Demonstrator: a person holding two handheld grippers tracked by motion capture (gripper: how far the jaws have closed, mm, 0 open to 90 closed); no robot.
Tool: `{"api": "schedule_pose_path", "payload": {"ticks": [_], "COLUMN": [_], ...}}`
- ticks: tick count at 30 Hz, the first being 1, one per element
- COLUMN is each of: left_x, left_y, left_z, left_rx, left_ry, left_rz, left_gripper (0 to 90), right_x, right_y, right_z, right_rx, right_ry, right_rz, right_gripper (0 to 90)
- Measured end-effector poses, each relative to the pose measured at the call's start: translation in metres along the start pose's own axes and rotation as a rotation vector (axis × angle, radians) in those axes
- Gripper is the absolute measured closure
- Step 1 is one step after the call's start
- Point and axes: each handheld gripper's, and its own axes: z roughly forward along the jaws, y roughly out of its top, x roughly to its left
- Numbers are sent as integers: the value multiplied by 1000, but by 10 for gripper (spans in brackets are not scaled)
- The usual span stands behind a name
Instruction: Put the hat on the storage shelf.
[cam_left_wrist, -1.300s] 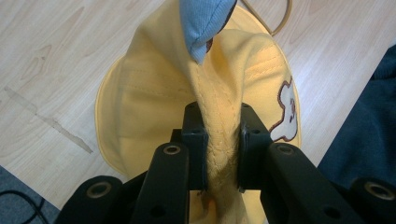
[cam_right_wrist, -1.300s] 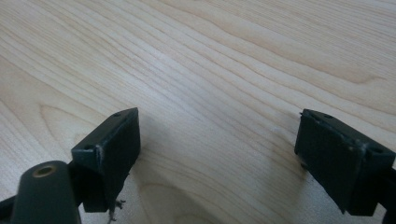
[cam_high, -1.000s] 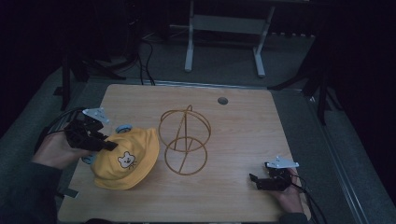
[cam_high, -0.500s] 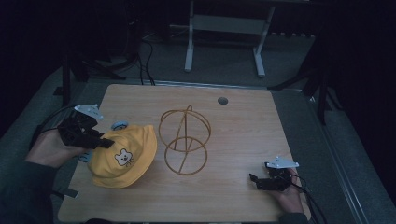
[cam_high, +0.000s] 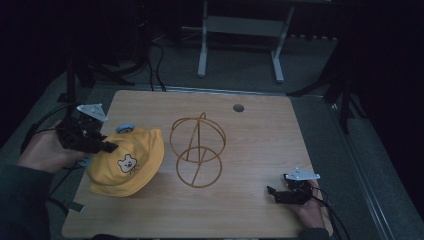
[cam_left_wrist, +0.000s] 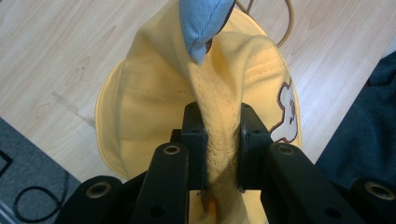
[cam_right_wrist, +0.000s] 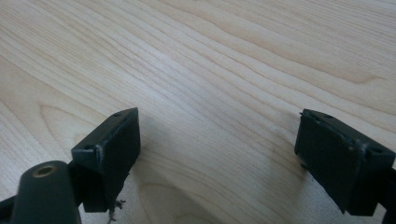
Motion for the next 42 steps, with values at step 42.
{"api": "schedule_pose_path", "payload": {"ticks": [42], "left_x": [23], "left_y": [39], "left_z": [-45], "left_rx": [-74], "left_ry": [-3], "left_rz": [52], "left_gripper": [769], "right_x": [0], "right_y": [0], "right_z": [0], "right_rx": [1], "right_ry": [0], "right_rz": [-4], "right_gripper": [143]}}
